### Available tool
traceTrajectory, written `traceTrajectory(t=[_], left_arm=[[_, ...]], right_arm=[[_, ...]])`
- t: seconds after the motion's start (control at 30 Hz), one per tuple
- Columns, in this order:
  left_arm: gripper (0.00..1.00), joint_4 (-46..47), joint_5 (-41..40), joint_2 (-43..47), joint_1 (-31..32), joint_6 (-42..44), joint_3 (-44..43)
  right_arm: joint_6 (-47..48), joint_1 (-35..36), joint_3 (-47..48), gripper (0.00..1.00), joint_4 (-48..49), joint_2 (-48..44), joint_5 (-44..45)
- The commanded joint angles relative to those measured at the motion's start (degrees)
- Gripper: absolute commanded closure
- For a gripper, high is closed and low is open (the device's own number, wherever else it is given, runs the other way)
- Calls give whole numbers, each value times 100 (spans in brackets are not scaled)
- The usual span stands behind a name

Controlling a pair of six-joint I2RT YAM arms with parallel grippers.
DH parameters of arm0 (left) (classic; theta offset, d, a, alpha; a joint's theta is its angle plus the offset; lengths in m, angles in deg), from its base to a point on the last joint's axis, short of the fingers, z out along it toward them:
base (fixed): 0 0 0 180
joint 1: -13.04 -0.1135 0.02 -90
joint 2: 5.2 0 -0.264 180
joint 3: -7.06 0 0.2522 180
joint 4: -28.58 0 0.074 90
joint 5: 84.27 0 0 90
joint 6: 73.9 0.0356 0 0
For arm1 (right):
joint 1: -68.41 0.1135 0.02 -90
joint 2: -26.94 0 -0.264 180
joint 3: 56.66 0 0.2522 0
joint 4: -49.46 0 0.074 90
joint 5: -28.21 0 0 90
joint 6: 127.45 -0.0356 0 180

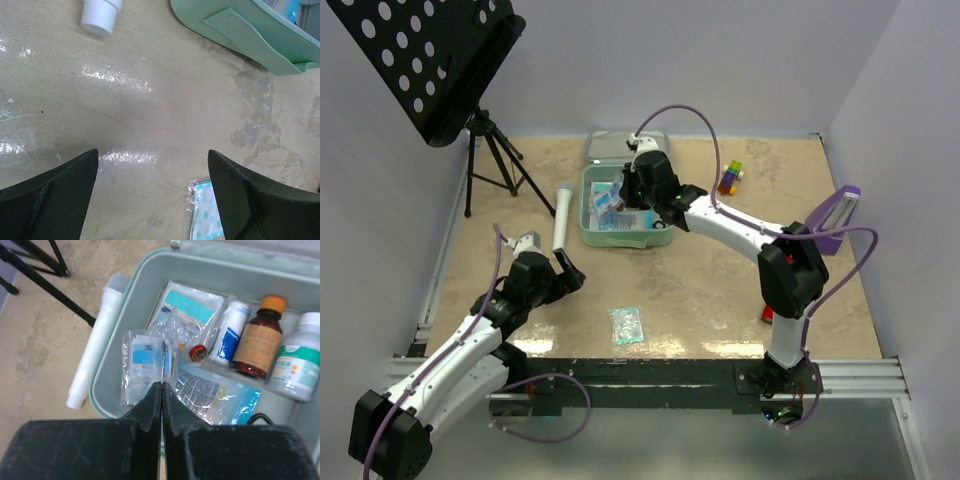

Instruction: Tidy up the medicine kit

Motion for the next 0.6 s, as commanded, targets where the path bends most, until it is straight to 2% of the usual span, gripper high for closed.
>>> traceTrajectory(t=[0.0, 0.27, 0.57], left_arm=[[5, 163, -121, 12, -29, 73, -204], [5, 225, -77, -32, -29, 56, -125], [5, 313, -7, -41, -29, 21, -81]], right_arm=[[-61, -15, 53, 100, 622, 15, -573], [-211, -6, -535, 100, 746, -142, -670], [-361, -6, -1941, 100, 1044, -766, -591]])
